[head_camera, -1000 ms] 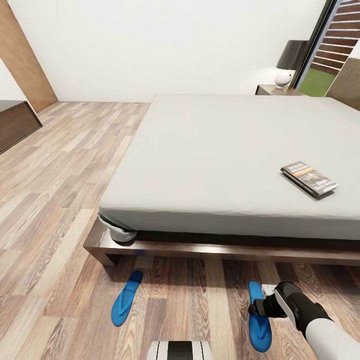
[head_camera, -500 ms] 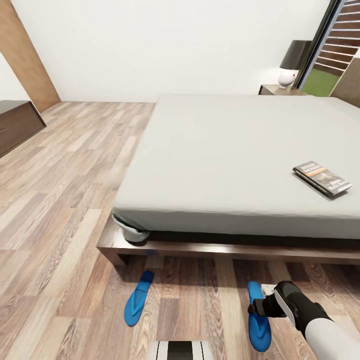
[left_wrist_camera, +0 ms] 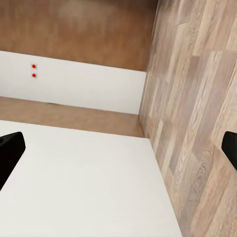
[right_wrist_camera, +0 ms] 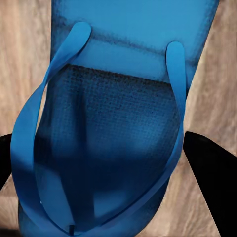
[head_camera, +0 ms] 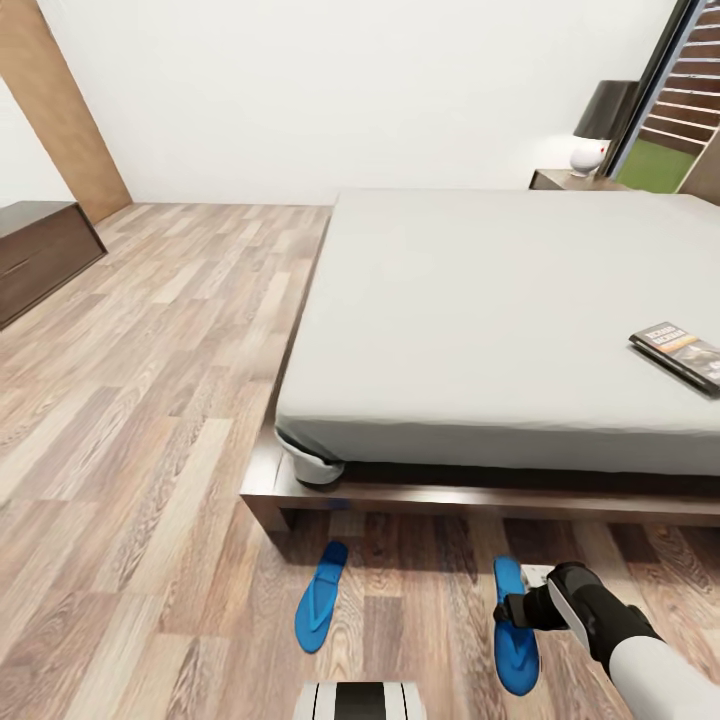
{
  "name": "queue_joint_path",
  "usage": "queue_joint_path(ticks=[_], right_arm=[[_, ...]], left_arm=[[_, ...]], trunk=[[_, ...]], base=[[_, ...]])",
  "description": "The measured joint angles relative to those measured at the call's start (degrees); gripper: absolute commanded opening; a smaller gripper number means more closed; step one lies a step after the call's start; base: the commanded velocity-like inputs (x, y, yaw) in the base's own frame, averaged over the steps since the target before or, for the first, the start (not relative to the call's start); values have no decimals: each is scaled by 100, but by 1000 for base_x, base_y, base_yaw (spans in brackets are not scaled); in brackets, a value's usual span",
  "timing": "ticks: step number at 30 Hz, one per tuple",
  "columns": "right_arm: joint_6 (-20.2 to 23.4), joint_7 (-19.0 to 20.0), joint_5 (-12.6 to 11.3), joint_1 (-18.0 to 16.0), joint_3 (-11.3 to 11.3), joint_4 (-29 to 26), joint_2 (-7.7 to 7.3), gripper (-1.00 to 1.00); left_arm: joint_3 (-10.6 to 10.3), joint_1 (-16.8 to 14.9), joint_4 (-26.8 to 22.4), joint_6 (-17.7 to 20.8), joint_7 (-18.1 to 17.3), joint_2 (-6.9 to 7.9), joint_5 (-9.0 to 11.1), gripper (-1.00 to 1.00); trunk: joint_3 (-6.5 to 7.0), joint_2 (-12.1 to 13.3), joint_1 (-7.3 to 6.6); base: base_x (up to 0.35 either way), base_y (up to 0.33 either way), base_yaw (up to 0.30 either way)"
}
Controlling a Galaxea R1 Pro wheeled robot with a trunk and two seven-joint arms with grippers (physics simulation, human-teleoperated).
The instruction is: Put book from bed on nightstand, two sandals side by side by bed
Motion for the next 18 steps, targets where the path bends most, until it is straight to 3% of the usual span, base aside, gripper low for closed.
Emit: queue_joint_path(ticks=[13,18], right_arm=[[-8,0,0,1,0,0,-7,-100],[-8,0,-4,0,0,0,-9,-100]], left_arm=[[6,8,9,0,-28,8,14,100],[6,9,7,0,-31,9,5,100]], trunk=[[0,0,0],[0,0,-2]], base=[[4,322,0],[115,313,0]])
